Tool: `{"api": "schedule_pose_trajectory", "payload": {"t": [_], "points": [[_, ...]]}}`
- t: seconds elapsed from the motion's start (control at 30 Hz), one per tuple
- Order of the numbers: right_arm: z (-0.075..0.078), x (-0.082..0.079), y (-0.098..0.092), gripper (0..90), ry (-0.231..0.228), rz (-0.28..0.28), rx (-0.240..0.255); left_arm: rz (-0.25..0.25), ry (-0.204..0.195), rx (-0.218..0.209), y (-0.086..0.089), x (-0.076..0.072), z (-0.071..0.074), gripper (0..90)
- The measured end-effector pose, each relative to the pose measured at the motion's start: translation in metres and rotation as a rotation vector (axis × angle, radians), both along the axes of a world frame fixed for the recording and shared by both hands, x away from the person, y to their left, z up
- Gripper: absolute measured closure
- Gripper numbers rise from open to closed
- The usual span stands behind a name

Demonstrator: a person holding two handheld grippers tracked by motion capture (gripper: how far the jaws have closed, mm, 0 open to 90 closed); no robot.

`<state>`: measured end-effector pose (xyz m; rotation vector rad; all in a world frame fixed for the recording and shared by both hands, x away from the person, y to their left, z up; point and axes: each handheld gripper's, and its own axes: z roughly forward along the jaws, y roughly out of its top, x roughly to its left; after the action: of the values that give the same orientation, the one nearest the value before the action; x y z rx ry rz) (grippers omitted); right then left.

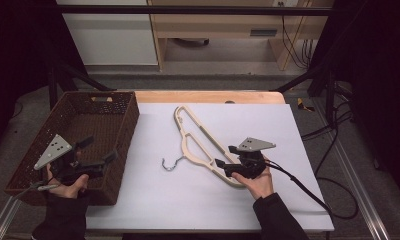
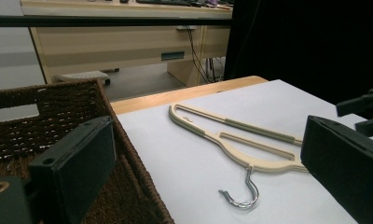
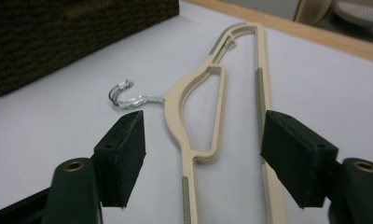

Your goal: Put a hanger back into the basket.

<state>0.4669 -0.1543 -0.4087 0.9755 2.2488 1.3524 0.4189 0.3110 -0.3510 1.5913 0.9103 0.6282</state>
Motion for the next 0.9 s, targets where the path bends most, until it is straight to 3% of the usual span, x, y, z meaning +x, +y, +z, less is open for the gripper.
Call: {"api": "schedule_pose_trajectory", "payload": {"t": [0.33,0.43,0.7,0.9], "points": [[-0.041,0.015,0.022,47.5,0.144,0.039,-0.104,-0.005,0.002,0.010,-0.003,0.000,0.000,2.9],[-0.050,0.018,0.025,53.9,0.168,0.043,-0.150,-0.005,0.001,0.008,-0.003,0.000,0.000,3.0],[-0.062,0.020,0.028,70.3,0.224,0.057,-0.209,-0.007,0.003,0.009,-0.004,0.000,-0.001,3.0],[-0.064,0.021,0.028,78.0,0.233,0.062,-0.234,-0.014,0.006,0.020,-0.006,0.000,-0.001,3.1]]}}
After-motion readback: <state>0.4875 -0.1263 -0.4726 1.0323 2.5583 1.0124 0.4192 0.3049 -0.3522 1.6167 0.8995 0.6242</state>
